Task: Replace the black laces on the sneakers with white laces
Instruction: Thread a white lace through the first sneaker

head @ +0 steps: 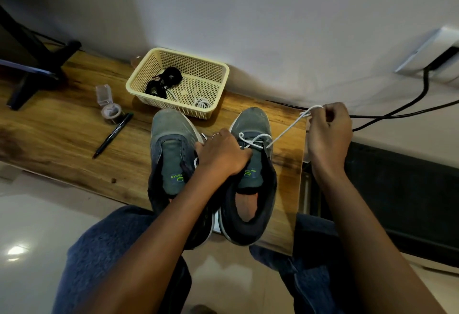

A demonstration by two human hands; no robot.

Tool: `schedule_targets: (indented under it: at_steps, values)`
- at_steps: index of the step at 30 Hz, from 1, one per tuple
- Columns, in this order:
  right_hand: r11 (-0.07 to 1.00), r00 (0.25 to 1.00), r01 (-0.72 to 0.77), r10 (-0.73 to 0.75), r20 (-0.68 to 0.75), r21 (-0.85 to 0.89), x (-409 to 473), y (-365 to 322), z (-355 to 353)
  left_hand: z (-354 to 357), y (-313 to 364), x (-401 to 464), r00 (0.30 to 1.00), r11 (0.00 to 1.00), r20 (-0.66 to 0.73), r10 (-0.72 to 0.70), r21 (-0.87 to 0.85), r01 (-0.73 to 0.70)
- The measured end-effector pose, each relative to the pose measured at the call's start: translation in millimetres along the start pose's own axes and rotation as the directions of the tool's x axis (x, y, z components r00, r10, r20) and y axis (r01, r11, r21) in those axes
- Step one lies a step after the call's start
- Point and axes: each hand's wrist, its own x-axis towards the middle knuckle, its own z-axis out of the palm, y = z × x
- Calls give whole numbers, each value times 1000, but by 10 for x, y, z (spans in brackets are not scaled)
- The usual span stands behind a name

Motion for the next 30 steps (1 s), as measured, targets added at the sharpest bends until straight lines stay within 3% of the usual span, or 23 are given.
schedule_targets:
  at_steps: [6,11,17,20,23,26,30]
  values:
    - [991,993,-30,45,-108,134,-19,-43,6,-2,-5,11,1000,1000,-2,1,-9,-1]
    - [989,995,-60,71,-76,138,-8,-90,-47,-19,-50,16,1000,1000,-3,9,-23,-9]
    - [905,996,-52,76,-42,423,-55,-259,-252,-208,-177,30,999,980,-33,-11,-201,4]
    - [802,994,-112,83,77,586,-85,-368,-313,-265,-216,18,1000,954,-8,12,-301,-14]
    - [617,936,-344,164,312,708,-84,-438,-306,-307,-179,-39,996,938,73,56,-346,-27]
    - [444,799,-592,217,560,672,-83,-428,-269,-305,-175,-70,979,946,177,100,-323,-38]
    - [417,660,-738,279,698,531,-146,-369,-144,-301,-206,-66,972,936,208,107,-351,-28]
